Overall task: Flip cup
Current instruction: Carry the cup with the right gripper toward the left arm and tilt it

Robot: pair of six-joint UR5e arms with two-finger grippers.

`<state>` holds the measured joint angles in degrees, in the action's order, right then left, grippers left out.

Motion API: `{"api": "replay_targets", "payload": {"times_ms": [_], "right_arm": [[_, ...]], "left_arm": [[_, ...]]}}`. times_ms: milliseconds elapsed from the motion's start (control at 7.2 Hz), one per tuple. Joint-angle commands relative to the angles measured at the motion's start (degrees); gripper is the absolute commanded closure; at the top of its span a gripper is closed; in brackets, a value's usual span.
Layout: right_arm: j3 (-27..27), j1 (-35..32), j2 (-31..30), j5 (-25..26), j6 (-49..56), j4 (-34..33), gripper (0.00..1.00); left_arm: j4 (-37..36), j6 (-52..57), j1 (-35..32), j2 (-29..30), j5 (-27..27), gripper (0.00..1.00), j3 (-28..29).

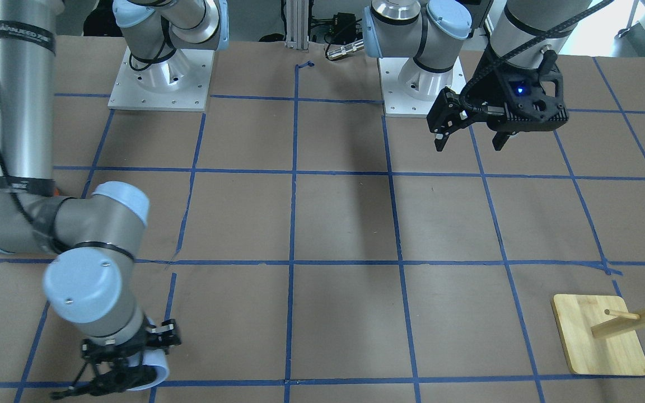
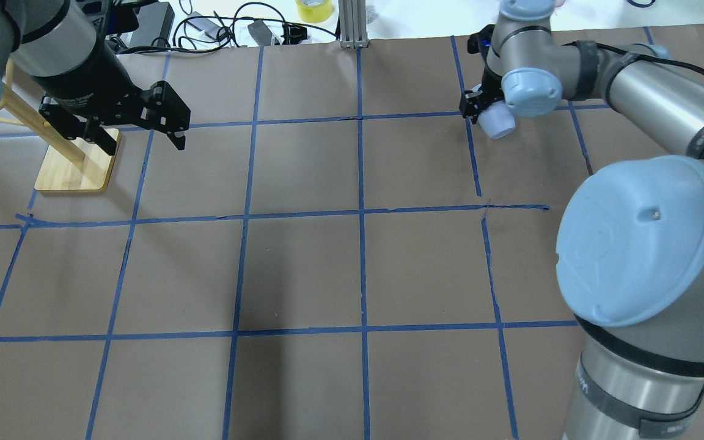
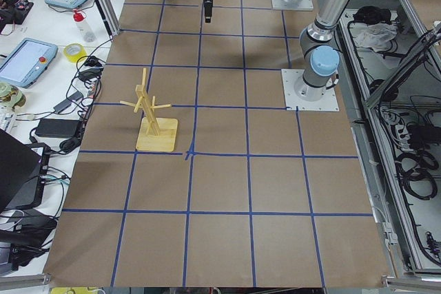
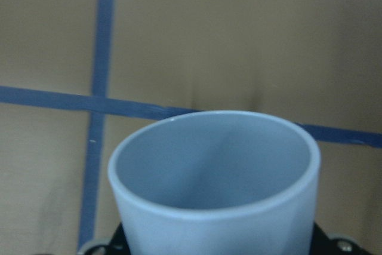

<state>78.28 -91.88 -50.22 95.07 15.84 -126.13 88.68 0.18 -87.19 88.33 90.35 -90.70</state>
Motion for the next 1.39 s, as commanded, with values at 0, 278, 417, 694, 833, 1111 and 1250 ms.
{"api": "replay_targets", "payload": {"times_ms": [0, 278, 417, 694, 833, 1111, 1250], "right_arm": [[-1.8, -13.8, -0.6, 0.5, 2.3, -0.8, 0.86], [-1.2, -20.9, -0.1, 0.5, 15.2, -5.2, 0.87], [-0.9, -22.4, 0.3, 0.4, 21.6, -5.3, 0.87], [-0.9, -24.7, 0.5, 0.5, 28.8, -5.0, 0.86], [-0.9, -25.1, 1.2, 0.4, 30.8, -4.4, 0.76], [-1.0, -28.2, 2.2, 1.2, 31.6, -4.2, 0.74], [-1.2, -28.4, 2.9, 0.6, 35.7, -4.5, 0.67]], "left_arm": [[0.0, 0.1, 0.0, 0.0, 0.0, 0.00, 0.0], [0.0, 0.0, 0.0, 0.0, 0.0, 0.00, 0.0], [0.0, 0.1, 0.0, 0.0, 0.0, 0.00, 0.1], [0.0, 0.0, 0.0, 0.0, 0.0, 0.00, 0.1], [0.0, 0.0, 0.0, 0.0, 0.0, 0.00, 0.1], [0.1, 0.0, 0.0, 0.0, 0.0, 0.00, 0.1], [0.0, 0.1, 0.0, 0.0, 0.0, 0.00, 0.1]]}}
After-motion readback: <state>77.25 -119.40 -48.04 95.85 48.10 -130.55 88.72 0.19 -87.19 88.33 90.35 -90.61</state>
